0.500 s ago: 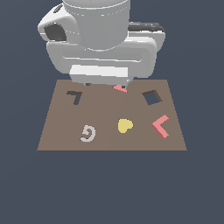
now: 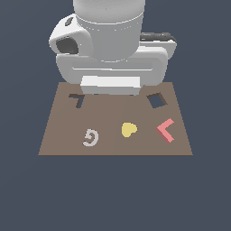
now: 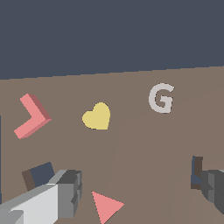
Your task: Insert a designated object into the corresponding slot on a board.
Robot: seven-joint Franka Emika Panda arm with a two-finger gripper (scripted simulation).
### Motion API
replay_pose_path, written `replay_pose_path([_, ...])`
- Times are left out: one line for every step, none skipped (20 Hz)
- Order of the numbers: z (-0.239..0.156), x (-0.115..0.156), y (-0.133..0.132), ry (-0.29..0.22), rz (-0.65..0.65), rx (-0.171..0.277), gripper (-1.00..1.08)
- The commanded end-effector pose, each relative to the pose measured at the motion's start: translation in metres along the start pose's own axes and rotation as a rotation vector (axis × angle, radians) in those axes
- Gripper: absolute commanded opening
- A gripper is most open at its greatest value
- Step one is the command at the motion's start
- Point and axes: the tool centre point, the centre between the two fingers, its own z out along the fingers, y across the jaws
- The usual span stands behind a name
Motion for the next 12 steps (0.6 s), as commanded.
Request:
replay_pose_path([0.008, 0.005, -0.010, -0.003, -0.036, 0.000, 1.00])
replay_pose_path([0.011, 0.008, -0.014, -0.005, -0.054, 0.000, 1.00])
replay_pose_path([0.015, 0.011, -0.020, -0.006, -0.074, 0.000, 1.00])
replay_pose_path([0.020, 0.014, -0.026, -0.008, -0.096, 0.000, 1.00])
replay_pose_path([0.025, 0.017, -0.032, -0.009, -0.119, 0.000, 1.00])
replay_pose_path([0.030, 0.020, -0.039, -0.011, -0.145, 0.000, 1.00])
replay_pose_path([0.036, 0.023, -0.047, -0.013, -0.173, -0.001, 1.00])
replay_pose_path([0.042, 0.026, -0.056, -0.015, -0.203, -0.001, 1.00])
replay_pose_path([0.048, 0.029, -0.065, -0.017, -0.235, -0.001, 1.00])
replay_pose_path([0.055, 0.032, -0.075, -0.020, -0.269, -0.002, 1.00])
replay_pose_path([0.062, 0.035, -0.085, -0.022, -0.303, -0.002, 1.00])
replay_pose_path([0.069, 0.037, -0.095, -0.025, -0.337, -0.003, 1.00])
